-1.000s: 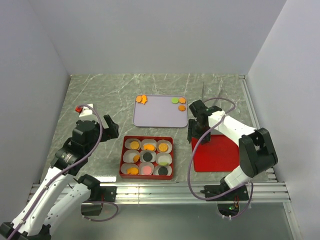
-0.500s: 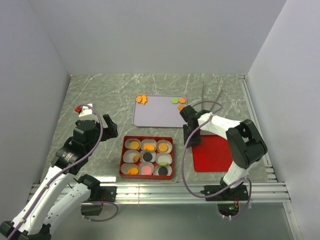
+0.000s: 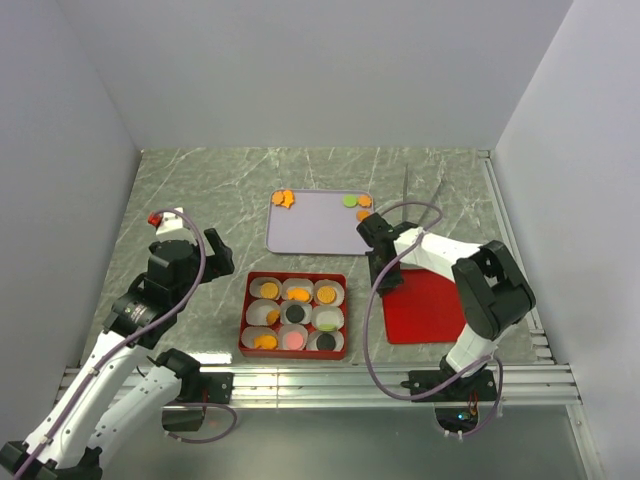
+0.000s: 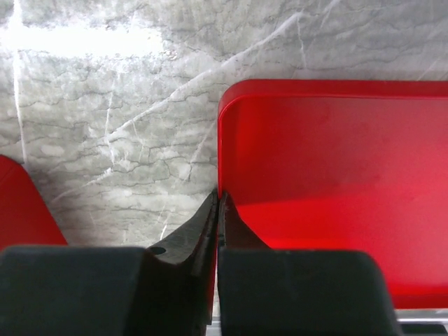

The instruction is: Pack the cookies

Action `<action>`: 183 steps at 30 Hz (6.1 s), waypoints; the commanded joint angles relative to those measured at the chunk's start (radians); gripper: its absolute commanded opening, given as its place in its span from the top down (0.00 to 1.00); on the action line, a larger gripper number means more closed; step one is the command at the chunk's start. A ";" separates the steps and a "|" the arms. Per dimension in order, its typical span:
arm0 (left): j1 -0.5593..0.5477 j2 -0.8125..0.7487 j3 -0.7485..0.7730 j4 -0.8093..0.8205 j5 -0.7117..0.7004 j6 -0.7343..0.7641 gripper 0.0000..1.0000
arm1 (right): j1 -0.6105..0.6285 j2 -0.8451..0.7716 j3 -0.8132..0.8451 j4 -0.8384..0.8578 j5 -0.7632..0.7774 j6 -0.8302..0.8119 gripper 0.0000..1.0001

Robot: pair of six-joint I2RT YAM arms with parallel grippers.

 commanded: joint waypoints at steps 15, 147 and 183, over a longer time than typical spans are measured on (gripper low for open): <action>-0.004 0.027 0.115 -0.001 0.027 -0.032 0.05 | 0.038 -0.514 0.200 -0.210 -0.074 0.047 1.00; 0.409 0.492 -0.036 2.051 1.177 -1.379 0.99 | -0.170 -0.199 -0.088 2.173 -1.033 1.604 0.48; 0.410 0.204 -0.030 0.364 1.110 -0.374 0.11 | -0.162 -0.497 -0.191 0.956 -0.992 0.742 0.98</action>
